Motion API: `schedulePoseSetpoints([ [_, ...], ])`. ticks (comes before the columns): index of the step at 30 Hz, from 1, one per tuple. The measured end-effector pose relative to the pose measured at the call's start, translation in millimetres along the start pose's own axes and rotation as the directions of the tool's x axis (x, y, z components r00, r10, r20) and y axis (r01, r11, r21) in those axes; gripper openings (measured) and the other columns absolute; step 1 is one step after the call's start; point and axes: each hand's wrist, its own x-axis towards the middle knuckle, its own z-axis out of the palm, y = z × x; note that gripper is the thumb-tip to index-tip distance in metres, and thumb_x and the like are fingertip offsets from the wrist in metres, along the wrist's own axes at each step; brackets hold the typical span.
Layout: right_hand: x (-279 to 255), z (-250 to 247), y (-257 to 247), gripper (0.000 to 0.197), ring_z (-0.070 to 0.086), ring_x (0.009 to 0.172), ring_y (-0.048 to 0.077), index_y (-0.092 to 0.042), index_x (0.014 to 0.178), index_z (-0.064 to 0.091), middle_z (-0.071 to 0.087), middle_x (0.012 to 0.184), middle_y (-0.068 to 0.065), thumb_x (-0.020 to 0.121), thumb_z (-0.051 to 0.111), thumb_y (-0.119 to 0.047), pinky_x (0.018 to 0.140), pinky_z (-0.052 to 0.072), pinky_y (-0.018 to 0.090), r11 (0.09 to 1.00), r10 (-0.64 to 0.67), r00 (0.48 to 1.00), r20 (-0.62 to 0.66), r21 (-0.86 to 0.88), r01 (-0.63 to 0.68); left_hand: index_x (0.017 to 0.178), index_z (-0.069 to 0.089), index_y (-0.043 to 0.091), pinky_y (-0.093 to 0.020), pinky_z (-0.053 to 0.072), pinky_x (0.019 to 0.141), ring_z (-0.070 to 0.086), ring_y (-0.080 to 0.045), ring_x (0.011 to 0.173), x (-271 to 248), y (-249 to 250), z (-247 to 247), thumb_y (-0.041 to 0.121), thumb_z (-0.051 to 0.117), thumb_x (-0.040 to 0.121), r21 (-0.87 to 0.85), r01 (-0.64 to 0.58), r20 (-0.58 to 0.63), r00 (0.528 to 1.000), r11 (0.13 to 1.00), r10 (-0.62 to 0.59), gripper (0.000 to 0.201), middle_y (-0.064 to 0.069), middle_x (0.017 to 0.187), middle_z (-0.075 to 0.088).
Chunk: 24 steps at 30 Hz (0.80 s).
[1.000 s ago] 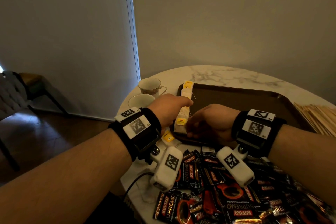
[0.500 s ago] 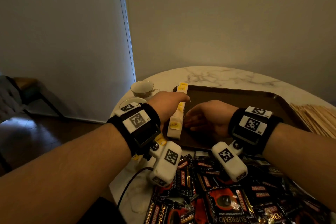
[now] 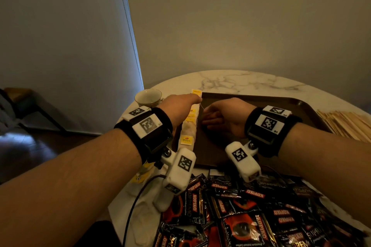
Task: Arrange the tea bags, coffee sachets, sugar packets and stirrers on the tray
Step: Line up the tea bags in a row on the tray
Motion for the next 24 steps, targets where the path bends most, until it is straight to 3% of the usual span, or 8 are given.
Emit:
schedulePoseSetpoints([
  [4,11,5,-6,0.023,0.069,0.103,0.029,-0.001,0.118,0.065,0.069,0.115,0.018,0.101,0.055,-0.012,0.082,0.059,0.037,1.000,-0.027,0.999,-0.041,0.010,0.027,0.118,0.064,0.013,-0.041,0.049,0.099,0.059,-0.024,0.096,9,5,7,0.040,0.066,0.095,-0.053,-0.009,0.004,1.000,0.999,0.009,0.036,-0.004,0.116,0.062],
  [6,16,6,-7,0.024,0.069,0.103,0.030,0.001,0.118,0.065,0.069,0.116,0.020,0.101,0.054,-0.011,0.078,0.059,0.036,0.999,-0.034,0.999,-0.042,0.037,0.036,0.121,0.067,0.010,-0.045,0.051,0.103,0.064,-0.029,0.103,13,6,11,0.043,0.069,0.091,-0.064,-0.015,-0.005,1.000,0.998,0.015,0.045,-0.007,0.119,0.066],
  [12,33,6,-9,0.023,0.071,0.101,0.031,0.000,0.117,0.066,0.072,0.111,0.019,0.100,0.054,-0.011,0.094,0.058,0.044,0.999,-0.028,1.000,-0.004,0.036,0.028,0.134,0.064,0.009,-0.042,0.049,0.094,0.059,-0.036,0.119,28,10,12,0.039,0.065,0.096,-0.039,-0.011,-0.009,1.000,0.999,0.010,0.048,-0.013,0.134,0.061],
  [15,42,4,-15,0.021,0.058,0.081,0.021,-0.005,0.113,0.068,0.062,0.092,0.009,0.098,0.055,-0.011,0.094,0.056,0.040,0.998,-0.053,0.997,-0.058,0.032,0.054,0.128,0.065,0.012,-0.045,0.049,0.100,0.057,-0.037,0.121,31,10,10,0.038,0.063,0.098,-0.024,-0.007,-0.003,1.000,1.000,0.007,0.039,-0.011,0.135,0.060],
  [18,42,5,-25,0.015,0.051,0.081,0.023,-0.007,0.106,0.067,0.056,0.095,0.013,0.095,0.060,-0.015,0.078,0.050,0.036,0.996,-0.068,0.994,-0.084,-0.059,0.064,0.122,0.067,0.009,-0.044,0.049,0.102,0.060,-0.032,0.116,28,10,5,0.034,0.066,0.097,-0.047,-0.053,0.009,0.999,0.997,0.054,0.035,-0.013,0.125,0.063],
  [20,41,3,-32,0.022,0.061,0.090,0.024,-0.006,0.109,0.067,0.068,0.110,0.015,0.091,0.066,-0.019,0.087,0.057,0.040,0.984,-0.120,0.988,-0.098,-0.142,0.106,0.115,0.069,0.008,-0.043,0.052,0.097,0.061,-0.025,0.102,23,13,0,0.035,0.069,0.094,-0.061,-0.077,0.018,0.997,0.995,0.078,0.035,-0.009,0.113,0.065],
  [22,30,4,-40,0.025,0.065,0.098,0.024,-0.010,0.112,0.067,0.070,0.122,0.014,0.090,0.067,-0.020,0.094,0.057,0.046,0.945,-0.220,0.974,-0.057,-0.259,0.199,0.101,0.067,0.012,-0.039,0.052,0.092,0.063,-0.024,0.097,8,18,-8,0.027,0.062,0.099,-0.135,-0.094,0.036,0.994,0.986,0.100,0.016,-0.010,0.110,0.066],
  [24,4,9,-46,0.021,0.068,0.093,0.017,-0.013,0.113,0.070,0.073,0.109,0.006,0.094,0.064,-0.015,0.091,0.057,0.043,0.860,-0.305,0.951,0.055,-0.412,0.300,0.103,0.064,0.011,-0.037,0.056,0.092,0.072,-0.026,0.100,-17,22,-20,0.018,0.057,0.102,-0.204,-0.151,0.010,0.988,0.967,0.157,0.010,-0.011,0.111,0.072],
])
